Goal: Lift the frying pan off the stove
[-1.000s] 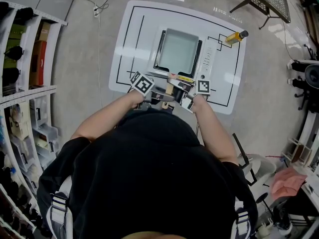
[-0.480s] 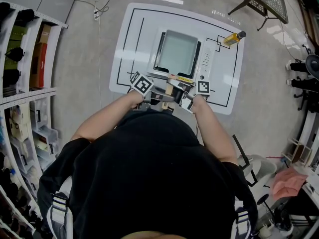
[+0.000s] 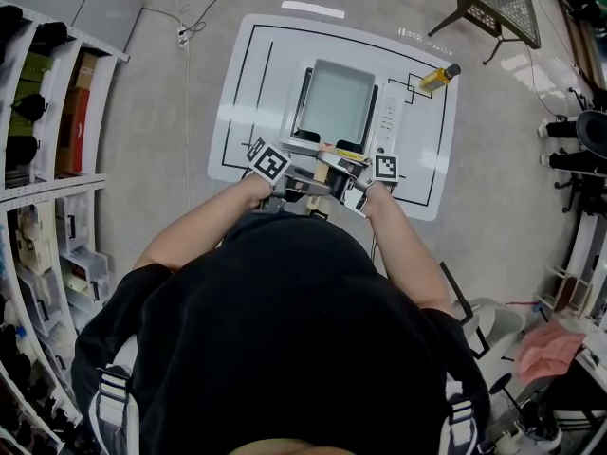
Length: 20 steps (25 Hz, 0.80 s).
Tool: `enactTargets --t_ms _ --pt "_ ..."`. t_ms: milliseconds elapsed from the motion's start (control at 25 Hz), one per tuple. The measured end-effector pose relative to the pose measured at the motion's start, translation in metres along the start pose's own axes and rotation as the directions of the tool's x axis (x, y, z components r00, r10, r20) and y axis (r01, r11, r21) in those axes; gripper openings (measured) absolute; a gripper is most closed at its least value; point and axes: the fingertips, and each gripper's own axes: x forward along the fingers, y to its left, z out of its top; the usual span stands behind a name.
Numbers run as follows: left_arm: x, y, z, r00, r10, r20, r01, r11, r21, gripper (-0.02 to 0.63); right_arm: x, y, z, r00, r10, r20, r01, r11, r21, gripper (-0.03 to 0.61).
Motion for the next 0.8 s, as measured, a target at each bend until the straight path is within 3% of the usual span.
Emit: enactTargets --t_ms 400,800 --pt "-0.001 -0.022 0.009 0.999 -0.04 0.026 0.04 0.999 0.018 0.146 -0.003 0.023 0.001 1.0 -0.001 0.005 0.002 0.999 -0.033 0.143" --pt "-0.005 -0.038 0.013 1.0 -0.015 0.018 0.014 0.998 0.057 0.146 0.001 0.043 0.0 1.0 0.0 -0.002 0.0 0.998 -0.068 0.144"
